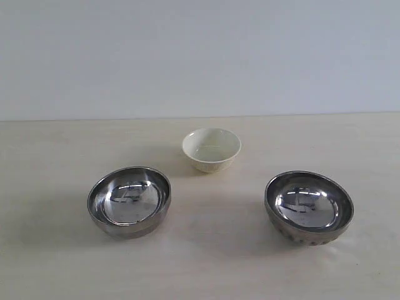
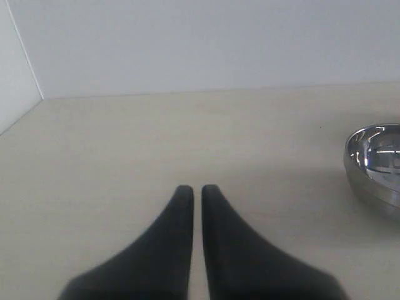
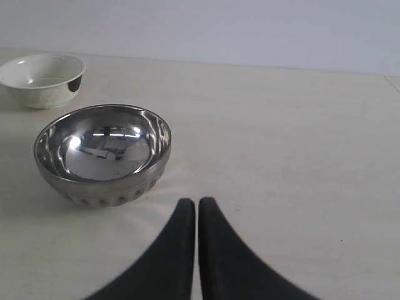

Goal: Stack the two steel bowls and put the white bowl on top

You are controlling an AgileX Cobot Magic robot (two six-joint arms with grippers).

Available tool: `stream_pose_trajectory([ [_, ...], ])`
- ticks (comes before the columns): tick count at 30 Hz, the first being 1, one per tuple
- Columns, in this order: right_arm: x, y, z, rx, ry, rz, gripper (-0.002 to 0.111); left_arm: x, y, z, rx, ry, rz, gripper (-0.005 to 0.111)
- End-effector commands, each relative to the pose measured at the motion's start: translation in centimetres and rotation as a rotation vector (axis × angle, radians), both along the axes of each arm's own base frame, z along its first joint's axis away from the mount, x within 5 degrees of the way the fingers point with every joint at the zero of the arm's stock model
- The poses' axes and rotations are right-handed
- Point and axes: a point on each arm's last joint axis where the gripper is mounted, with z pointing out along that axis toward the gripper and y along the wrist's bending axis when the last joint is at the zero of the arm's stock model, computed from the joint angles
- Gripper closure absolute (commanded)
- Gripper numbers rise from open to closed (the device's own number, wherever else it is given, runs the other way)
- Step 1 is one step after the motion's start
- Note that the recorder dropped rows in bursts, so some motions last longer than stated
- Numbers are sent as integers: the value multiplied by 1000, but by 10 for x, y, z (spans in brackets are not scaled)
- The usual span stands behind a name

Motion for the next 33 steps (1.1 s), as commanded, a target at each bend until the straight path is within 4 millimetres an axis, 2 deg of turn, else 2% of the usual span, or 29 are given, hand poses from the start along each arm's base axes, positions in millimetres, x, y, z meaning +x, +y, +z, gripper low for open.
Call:
stream_pose_trajectory([
  [1, 0, 0, 1, -4, -10, 2, 108, 0, 0, -1, -14, -1, 2, 103],
  [11, 0, 0, 1, -16, -11, 5, 108, 0, 0, -1, -14, -1, 2, 103],
  [17, 2, -1, 11, -63, -124, 2, 108, 0, 0, -1, -14, -1, 2, 103],
  [20, 3, -2, 21, -119, -248, -7, 108, 0, 0, -1, -14, -1, 2, 103],
  [26, -3, -7, 56, -89, -630, -79, 108, 0, 0, -1, -14, -1, 2, 103],
  [29, -10, -9, 71, -44, -811, -108, 108, 0, 0, -1, -14, -1, 2, 103],
  [33, -23, -12, 87, 119, -1036, -107, 108, 0, 0, -1, -14, -1, 2, 103],
])
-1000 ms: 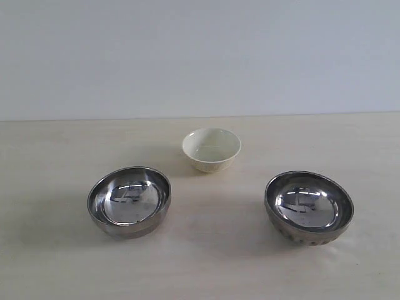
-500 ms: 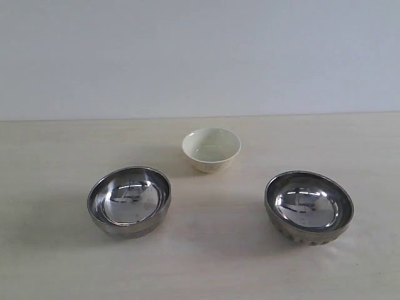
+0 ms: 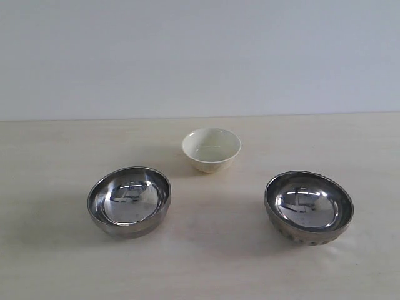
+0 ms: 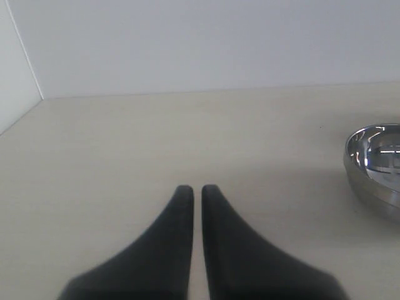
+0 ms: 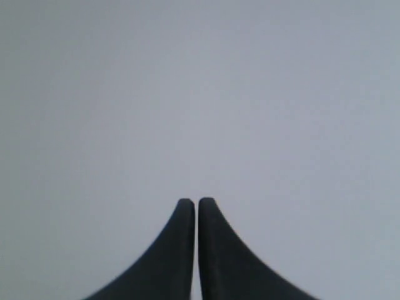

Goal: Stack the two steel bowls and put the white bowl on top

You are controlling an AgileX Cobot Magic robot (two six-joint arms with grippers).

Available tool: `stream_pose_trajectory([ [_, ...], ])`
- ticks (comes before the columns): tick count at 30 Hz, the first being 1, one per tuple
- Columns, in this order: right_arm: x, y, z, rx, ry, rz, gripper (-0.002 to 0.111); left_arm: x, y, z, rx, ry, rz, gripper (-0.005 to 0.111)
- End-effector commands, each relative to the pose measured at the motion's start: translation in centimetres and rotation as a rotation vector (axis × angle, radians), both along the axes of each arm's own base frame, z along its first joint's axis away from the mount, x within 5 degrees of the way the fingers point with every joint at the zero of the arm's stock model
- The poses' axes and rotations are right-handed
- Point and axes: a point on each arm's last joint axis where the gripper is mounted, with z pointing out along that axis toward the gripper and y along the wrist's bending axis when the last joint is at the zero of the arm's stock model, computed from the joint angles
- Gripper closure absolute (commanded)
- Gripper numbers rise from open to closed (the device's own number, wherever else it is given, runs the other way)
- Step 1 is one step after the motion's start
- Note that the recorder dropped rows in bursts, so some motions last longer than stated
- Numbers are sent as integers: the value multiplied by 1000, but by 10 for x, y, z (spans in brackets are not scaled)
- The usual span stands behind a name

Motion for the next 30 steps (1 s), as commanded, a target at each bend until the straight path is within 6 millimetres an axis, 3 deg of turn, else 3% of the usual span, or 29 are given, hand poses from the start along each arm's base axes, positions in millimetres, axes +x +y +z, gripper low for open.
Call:
stream_pose_trajectory([
  [1, -16, -3, 20, 135, -287, 64, 108, 0, 0, -1, -14, -1, 2, 103],
  [5, -30, -5, 30, 247, -482, 162, 108, 0, 0, -1, -14, -1, 2, 103],
  [8, -33, -6, 32, 310, -522, 225, 108, 0, 0, -1, -14, -1, 2, 103],
  [16, -51, -3, 84, 310, -553, 301, 108, 0, 0, -1, -14, -1, 2, 103],
  [23, -71, 9, 137, 201, -378, 360, 108, 0, 0, -1, -14, -1, 2, 103],
  [30, -47, 5, 173, 241, -110, 263, 108, 0, 0, -1, -14, -1, 2, 103],
])
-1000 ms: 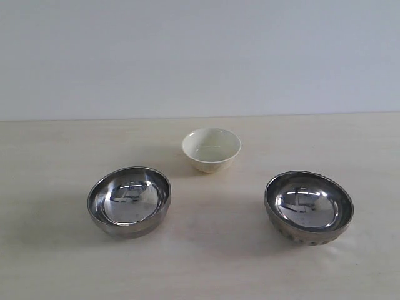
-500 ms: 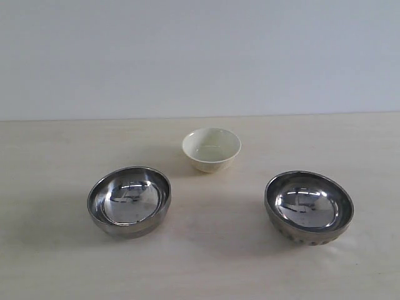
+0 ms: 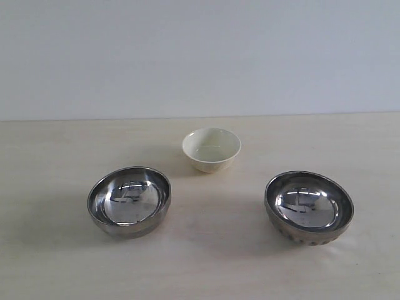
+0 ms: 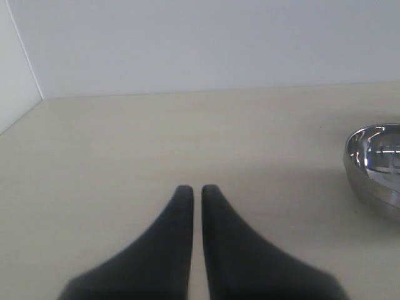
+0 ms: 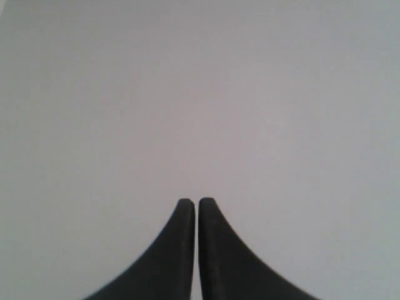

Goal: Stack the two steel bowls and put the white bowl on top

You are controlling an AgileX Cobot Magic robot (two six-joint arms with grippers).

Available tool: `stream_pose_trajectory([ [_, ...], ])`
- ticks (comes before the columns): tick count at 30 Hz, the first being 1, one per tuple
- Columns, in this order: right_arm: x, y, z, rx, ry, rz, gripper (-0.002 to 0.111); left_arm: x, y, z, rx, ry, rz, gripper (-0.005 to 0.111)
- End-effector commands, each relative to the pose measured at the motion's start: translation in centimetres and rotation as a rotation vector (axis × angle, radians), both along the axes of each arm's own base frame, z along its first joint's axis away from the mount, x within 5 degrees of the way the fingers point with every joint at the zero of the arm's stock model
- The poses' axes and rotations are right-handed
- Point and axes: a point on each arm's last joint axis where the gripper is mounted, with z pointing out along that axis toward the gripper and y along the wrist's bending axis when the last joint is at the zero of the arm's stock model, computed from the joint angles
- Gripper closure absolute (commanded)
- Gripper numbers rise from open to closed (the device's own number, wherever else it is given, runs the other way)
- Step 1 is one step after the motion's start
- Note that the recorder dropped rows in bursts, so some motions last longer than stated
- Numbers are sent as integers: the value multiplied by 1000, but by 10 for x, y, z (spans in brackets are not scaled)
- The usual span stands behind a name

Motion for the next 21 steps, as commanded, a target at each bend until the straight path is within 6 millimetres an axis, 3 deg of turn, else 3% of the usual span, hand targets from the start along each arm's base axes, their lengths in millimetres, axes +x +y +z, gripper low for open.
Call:
stream_pose_trajectory([
  [1, 26, -4, 17, 11, 206, -62, 107, 0, 0, -1, -14, -1, 2, 103],
  [5, 54, -6, 27, 22, 349, -93, 89, 0, 0, -1, -14, -1, 2, 103],
  [8, 86, -7, 30, 27, 479, -112, 62, 0, 0, -1, -14, -1, 2, 103],
  [9, 109, -7, 29, 38, 573, -117, 47, 0, 0, -1, -14, -1, 2, 103],
  [12, 140, -7, 22, 46, 707, -129, 33, 0, 0, -1, -14, -1, 2, 103],
  [17, 175, -4, 4, 35, 871, -137, 20, 0, 0, -1, -14, -1, 2, 103],
  [21, 209, 19, -22, -108, 1037, -58, 21, 0, 0, -1, -14, -1, 2, 103],
])
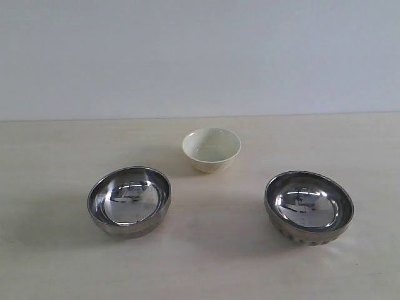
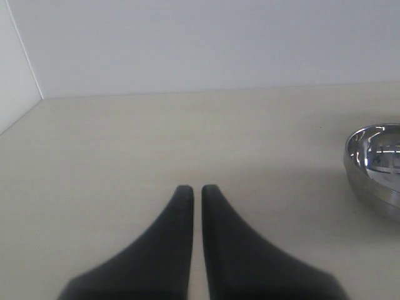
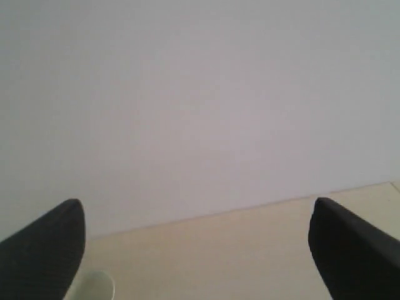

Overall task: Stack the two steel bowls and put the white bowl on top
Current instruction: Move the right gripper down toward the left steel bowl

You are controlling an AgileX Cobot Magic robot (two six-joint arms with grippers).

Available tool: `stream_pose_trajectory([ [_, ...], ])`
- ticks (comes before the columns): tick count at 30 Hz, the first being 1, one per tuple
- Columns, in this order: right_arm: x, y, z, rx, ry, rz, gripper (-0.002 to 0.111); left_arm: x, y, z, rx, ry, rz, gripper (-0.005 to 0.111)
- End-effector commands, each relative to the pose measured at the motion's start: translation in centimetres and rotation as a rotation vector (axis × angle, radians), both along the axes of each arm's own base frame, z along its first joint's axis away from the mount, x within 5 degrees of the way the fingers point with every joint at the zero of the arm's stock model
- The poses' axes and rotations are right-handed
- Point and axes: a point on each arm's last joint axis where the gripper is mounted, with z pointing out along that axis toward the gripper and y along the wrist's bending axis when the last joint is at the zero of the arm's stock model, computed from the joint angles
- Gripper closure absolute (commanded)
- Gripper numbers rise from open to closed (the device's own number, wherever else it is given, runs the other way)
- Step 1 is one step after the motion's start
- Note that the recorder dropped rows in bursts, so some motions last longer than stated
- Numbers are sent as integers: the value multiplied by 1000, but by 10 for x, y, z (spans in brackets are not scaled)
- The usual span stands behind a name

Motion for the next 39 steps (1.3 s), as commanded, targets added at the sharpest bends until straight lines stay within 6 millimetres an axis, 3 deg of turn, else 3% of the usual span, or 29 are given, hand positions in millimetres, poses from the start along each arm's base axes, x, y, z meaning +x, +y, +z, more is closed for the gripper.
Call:
stream_pose_trajectory([
  [1, 29, 29, -23, -52, 139, 146, 21, 0, 0, -1, -14, -1, 2, 103],
  [5, 56, 74, -57, -95, 281, 305, 21, 0, 0, -1, -14, -1, 2, 103],
  [8, 65, 102, -77, -112, 339, 390, 21, 0, 0, -1, -14, -1, 2, 103],
  [18, 79, 189, -102, -66, 459, 583, 21, 0, 0, -1, -14, -1, 2, 103],
  [23, 85, 228, -130, -91, 539, 639, 21, 0, 0, -1, -14, -1, 2, 103],
  [30, 94, 268, -172, -62, 596, 682, 21, 0, 0, -1, -14, -1, 2, 103],
  [39, 109, 295, -212, -18, 612, 688, 21, 0, 0, -1, -14, -1, 2, 103],
])
